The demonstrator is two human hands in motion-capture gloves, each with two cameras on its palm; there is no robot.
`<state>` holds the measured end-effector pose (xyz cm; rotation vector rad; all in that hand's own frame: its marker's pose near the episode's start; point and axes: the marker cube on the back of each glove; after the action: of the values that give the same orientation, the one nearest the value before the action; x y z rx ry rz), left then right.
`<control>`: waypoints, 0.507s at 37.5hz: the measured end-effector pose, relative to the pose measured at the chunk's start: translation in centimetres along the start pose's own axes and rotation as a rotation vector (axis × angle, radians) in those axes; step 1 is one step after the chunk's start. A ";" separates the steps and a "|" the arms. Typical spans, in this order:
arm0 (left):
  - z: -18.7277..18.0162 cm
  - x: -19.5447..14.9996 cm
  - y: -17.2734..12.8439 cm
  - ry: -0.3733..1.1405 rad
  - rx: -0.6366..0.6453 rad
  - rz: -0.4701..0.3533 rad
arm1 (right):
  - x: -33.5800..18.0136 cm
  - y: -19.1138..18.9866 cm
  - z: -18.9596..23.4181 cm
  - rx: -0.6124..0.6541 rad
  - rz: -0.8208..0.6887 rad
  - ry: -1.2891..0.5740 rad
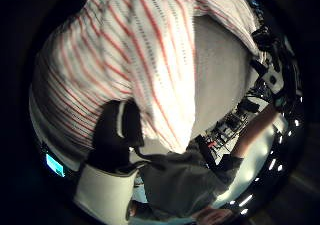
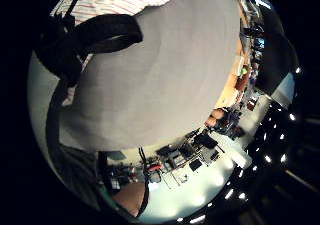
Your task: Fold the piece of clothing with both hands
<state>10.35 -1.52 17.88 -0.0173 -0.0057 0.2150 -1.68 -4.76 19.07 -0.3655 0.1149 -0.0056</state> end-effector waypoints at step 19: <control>-3.0 -0.7 3.0 0.043 -0.313 -0.041 | -0.4 -1.1 -1.0 -0.037 -0.053 -0.088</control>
<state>9.02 1.25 14.85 -0.3332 0.0028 0.1709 -2.12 -6.10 18.59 -0.4048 0.0178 -0.0399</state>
